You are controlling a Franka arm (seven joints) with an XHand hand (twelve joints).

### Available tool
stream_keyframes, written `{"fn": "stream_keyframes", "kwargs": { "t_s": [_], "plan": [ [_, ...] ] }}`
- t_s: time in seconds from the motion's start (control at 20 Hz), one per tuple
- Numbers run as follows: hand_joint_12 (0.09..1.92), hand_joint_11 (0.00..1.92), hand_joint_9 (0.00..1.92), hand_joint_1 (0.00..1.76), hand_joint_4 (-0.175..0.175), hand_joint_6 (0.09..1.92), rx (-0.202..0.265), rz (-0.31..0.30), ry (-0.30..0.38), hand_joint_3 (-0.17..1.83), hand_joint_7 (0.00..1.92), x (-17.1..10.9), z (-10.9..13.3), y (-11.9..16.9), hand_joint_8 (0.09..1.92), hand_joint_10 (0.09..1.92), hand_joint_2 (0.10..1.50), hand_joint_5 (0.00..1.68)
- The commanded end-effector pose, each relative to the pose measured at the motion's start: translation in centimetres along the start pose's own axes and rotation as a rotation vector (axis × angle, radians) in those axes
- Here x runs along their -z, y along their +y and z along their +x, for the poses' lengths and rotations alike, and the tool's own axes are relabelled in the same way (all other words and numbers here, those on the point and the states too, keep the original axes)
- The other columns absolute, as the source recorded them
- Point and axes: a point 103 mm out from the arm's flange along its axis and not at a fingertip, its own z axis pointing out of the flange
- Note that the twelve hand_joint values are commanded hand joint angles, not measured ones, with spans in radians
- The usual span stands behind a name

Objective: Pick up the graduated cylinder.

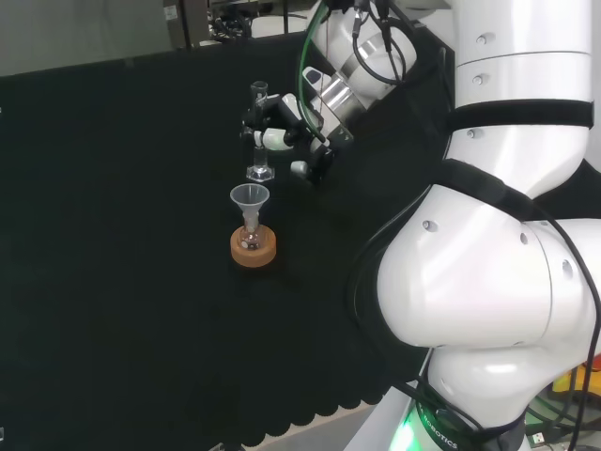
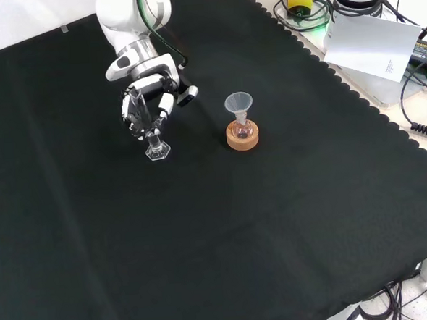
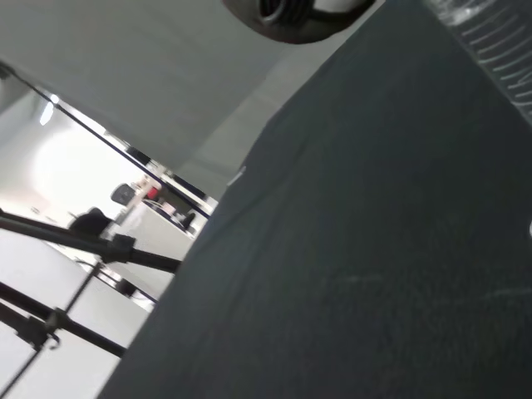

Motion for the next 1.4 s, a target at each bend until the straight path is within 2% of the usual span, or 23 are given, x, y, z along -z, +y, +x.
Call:
{"fn": "stream_keyframes", "kwargs": {
  "t_s": [0.05,0.2,0.3,0.45,0.7,0.75,1.05,1.4],
  "plan": [
    [0.70,1.29,1.46,1.18,-0.175,0.87,0.041,0.051,-0.156,-0.02,1.32,1.0,0.5,-0.2,0.35,0.09,1.08,1.08],
    [0.69,1.31,1.48,1.17,-0.175,0.87,0.041,0.043,-0.217,-0.03,1.37,1.5,0.9,-0.2,0.29,0.09,1.08,1.08],
    [0.68,1.32,1.49,1.17,-0.175,0.87,0.042,0.041,-0.228,-0.04,1.39,2.0,1.0,-0.3,0.27,0.09,1.09,1.08],
    [0.67,1.33,1.51,1.17,-0.175,0.88,0.053,0.036,-0.236,-0.15,1.43,2.8,1.1,-0.4,0.18,0.09,1.14,1.08],
    [0.67,1.35,1.53,1.17,-0.175,0.88,0.062,0.017,-0.266,-0.17,1.46,4.0,1.3,-0.4,0.17,0.09,1.16,1.08],
    [0.67,1.35,1.54,1.17,-0.175,0.88,0.053,0.017,-0.290,-0.17,1.47,4.1,1.4,-0.3,0.17,0.09,1.16,1.08],
    [0.65,1.41,1.63,1.17,-0.175,0.90,0.081,0.074,-0.401,-0.17,1.58,4.7,2.7,0.0,0.16,0.09,1.16,1.07],
    [0.64,1.42,1.64,1.18,-0.175,0.90,0.081,0.138,-0.457,-0.17,1.59,5.9,4.0,0.0,0.15,0.09,1.16,1.07]
  ]
}}
